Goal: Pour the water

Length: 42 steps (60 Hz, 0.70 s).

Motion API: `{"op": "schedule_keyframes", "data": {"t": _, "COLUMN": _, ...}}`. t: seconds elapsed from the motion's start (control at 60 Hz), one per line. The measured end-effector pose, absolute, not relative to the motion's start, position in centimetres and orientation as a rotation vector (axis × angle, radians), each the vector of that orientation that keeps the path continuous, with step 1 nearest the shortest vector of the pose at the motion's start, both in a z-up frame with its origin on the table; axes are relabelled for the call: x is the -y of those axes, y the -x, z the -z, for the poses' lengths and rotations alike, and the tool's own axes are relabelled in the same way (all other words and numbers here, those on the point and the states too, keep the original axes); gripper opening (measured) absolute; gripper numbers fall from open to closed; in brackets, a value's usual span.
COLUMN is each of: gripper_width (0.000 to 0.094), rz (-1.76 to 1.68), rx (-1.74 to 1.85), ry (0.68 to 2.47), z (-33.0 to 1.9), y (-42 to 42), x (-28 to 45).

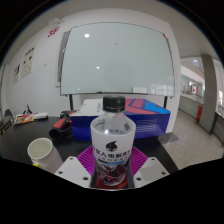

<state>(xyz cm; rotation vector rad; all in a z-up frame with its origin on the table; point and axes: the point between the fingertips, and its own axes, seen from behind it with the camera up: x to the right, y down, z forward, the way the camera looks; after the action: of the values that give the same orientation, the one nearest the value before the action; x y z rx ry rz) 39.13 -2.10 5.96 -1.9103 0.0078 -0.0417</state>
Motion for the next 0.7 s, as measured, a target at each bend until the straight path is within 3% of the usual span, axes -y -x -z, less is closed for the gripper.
{"op": "schedule_keyframes", "data": {"t": 0.133, "gripper_width": 0.0561, "rz": 0.059, "rx": 0.004, "ry": 1.929, "z": -5.8, "y": -39.1, "x": 2.8}}
{"op": "schedule_keyframes", "data": {"t": 0.2, "gripper_width": 0.0867, "rz": 0.075, "rx": 0.014, "ry": 2.0, "z": -4.7, "y": -39.2, "x": 3.5}}
{"op": "schedule_keyframes", "data": {"t": 0.25, "gripper_width": 0.082, "rz": 0.11, "rx": 0.015, "ry": 2.012, "z": -4.9, "y": -39.4, "x": 4.1}}
{"op": "schedule_keyframes", "data": {"t": 0.467, "gripper_width": 0.084, "rz": 0.16, "rx": -0.017, "ry": 2.03, "z": -7.7, "y": -38.6, "x": 8.2}}
{"op": "schedule_keyframes", "data": {"t": 0.7, "gripper_width": 0.0841, "rz": 0.165, "rx": -0.031, "ry": 2.027, "z": -12.5, "y": -34.0, "x": 18.8}}
